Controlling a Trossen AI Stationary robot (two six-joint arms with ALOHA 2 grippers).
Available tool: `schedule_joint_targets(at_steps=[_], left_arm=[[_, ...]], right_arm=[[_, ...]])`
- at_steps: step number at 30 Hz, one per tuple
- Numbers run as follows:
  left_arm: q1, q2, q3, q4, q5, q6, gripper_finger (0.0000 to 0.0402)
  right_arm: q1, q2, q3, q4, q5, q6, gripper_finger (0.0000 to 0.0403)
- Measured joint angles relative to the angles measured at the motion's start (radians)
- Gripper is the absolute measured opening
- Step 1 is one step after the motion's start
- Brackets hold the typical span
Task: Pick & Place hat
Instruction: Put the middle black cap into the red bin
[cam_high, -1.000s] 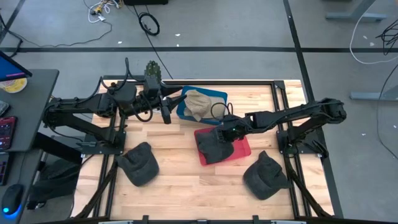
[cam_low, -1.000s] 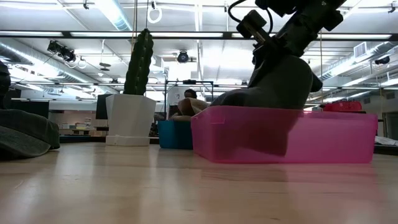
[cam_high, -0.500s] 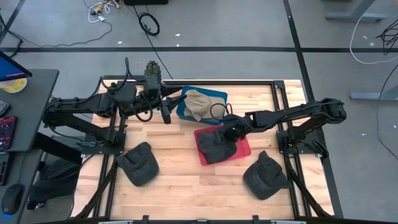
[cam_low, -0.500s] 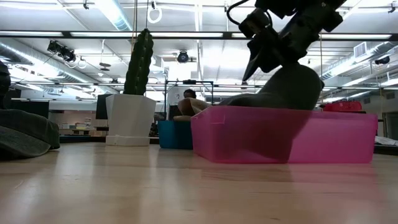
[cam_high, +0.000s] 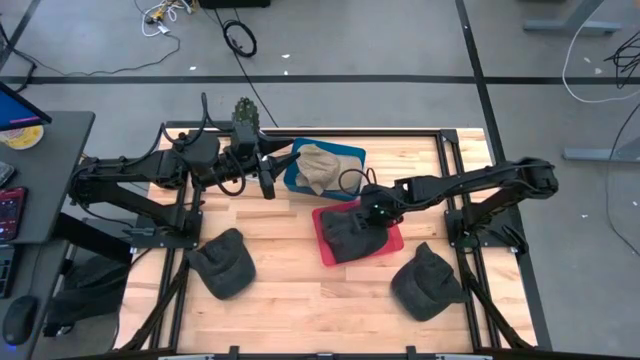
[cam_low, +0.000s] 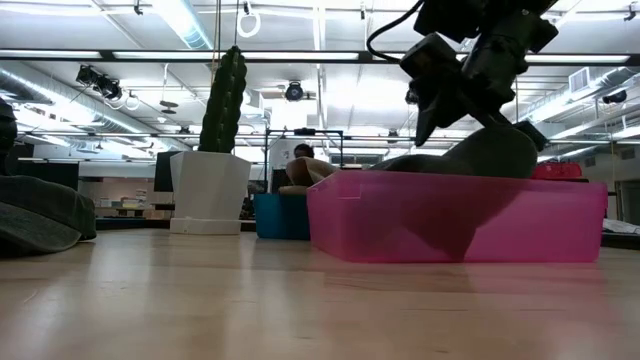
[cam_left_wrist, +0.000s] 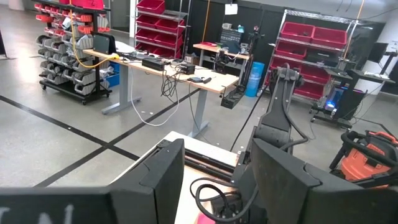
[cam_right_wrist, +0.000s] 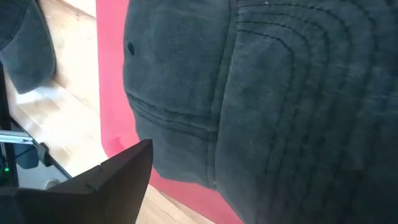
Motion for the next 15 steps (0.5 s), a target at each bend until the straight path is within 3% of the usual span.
schedule_joint_targets(at_steps=[15], left_arm=[[0.0,0.0,0.0,-0.001,0.0,0.0,0.019]], right_arm=[[-0.005,-0.125,0.0,-0.282,0.036,-0.038,0.0299]])
